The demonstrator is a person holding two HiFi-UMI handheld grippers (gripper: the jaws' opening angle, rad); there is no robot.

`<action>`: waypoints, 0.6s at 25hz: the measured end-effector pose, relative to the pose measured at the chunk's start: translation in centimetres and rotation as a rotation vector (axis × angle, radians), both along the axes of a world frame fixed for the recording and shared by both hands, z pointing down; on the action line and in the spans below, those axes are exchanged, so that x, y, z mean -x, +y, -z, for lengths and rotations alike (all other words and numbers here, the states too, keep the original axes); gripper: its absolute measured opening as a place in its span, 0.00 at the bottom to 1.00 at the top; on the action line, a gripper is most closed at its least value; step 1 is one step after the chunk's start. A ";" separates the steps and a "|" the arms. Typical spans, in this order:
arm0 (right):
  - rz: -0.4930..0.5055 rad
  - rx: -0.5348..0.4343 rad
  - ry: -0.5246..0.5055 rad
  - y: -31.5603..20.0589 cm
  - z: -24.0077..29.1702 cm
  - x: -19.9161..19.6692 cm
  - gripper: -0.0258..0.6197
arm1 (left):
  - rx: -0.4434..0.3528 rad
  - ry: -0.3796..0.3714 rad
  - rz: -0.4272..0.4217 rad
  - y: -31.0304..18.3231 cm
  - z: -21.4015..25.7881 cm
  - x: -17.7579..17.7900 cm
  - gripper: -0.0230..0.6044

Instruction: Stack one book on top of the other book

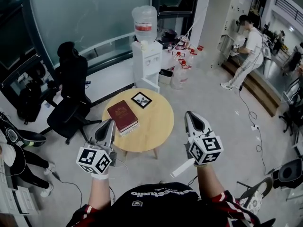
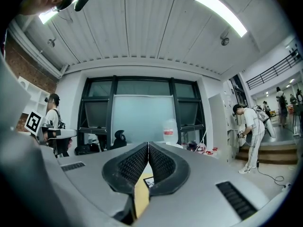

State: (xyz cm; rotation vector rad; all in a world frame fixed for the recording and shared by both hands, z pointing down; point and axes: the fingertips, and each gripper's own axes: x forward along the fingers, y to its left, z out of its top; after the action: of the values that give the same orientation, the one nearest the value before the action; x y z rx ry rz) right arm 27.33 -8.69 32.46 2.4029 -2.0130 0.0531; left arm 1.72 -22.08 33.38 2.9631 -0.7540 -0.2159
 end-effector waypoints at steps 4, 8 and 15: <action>-0.016 -0.002 0.015 -0.1 0.2 -0.4 0.08 | 0.000 -0.001 0.004 0.0 0.0 -0.1 0.06; -0.017 -0.007 0.015 0.1 0.3 -0.5 0.08 | -0.003 0.000 0.009 0.1 0.2 0.0 0.06; -0.014 -0.007 0.017 0.1 0.4 -0.8 0.08 | -0.002 0.003 0.014 0.2 0.5 -0.1 0.06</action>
State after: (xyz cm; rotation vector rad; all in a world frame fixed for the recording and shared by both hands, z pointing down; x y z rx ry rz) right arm 28.09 -8.64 32.05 2.4137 -1.9924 0.0263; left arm 1.87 -21.87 32.92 2.9594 -0.7749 -0.2227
